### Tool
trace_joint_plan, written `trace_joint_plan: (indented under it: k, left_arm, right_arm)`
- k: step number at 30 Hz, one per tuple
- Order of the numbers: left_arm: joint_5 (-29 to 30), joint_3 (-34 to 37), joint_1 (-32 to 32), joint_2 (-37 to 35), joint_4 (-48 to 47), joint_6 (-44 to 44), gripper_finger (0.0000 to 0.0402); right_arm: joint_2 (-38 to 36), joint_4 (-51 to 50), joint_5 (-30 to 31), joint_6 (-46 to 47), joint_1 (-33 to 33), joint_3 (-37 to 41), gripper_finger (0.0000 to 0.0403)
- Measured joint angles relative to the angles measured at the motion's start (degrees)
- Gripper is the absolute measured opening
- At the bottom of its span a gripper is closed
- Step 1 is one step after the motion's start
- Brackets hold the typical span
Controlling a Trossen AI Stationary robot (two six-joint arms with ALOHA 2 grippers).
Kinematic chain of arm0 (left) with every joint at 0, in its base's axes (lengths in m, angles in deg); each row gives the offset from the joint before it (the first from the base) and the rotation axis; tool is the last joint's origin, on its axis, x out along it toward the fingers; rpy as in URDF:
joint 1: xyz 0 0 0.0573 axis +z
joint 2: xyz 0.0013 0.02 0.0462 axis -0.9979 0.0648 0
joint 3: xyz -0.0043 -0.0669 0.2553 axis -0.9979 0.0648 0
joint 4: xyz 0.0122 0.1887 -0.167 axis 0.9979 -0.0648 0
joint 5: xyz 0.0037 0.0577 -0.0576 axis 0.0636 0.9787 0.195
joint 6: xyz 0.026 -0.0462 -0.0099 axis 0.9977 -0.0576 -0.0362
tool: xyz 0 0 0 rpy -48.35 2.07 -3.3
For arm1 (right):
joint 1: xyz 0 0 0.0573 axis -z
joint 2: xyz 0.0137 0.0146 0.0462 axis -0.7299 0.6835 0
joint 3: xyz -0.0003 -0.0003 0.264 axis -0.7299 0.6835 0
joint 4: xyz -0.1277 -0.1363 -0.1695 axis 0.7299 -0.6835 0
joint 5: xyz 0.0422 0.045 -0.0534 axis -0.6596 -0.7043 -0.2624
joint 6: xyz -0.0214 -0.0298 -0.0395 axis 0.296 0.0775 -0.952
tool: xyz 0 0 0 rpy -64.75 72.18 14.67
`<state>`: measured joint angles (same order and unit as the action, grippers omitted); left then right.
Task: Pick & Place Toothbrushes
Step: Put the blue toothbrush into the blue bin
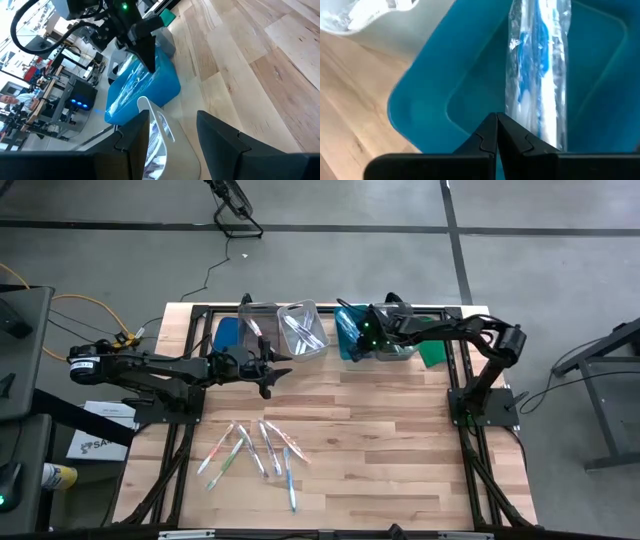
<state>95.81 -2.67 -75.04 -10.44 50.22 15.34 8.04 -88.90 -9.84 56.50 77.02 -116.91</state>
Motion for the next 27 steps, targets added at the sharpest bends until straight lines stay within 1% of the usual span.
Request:
trace_joint_plan:
  k: [3,9,12,15,22,27]
  left_arm:
    - [0.00,0.00,0.00,0.00,0.00,0.00,0.0158]
    - [0.00,0.00,0.00,0.00,-0.20,0.00,0.0158]
    - [0.00,0.00,0.00,0.00,-0.20,0.17,0.0158]
    - [0.00,0.00,0.00,0.00,-0.21,0.31,0.0158]
    - [0.00,0.00,0.00,0.00,-0.20,0.46,0.0158]
    - [0.00,0.00,0.00,0.00,-0.17,0.46,0.0158]
  right_arm:
    - [0.04,1.16,0.51,-0.23,0.02,0.00,0.0002]
    - [-3.18,2.58,0.28,-0.48,0.28,-0.04,0.0002]
    - [-4.64,1.93,0.97,-1.42,0.30,-0.04,0.0002]
    - [-5.81,1.63,3.12,-1.74,0.34,-0.04,0.0002]
    - [-5.76,-4.65,3.53,-1.62,1.72,-0.04,0.0002]
    - [-5.64,-3.97,3.52,-1.47,1.85,-0.04,0.0002]
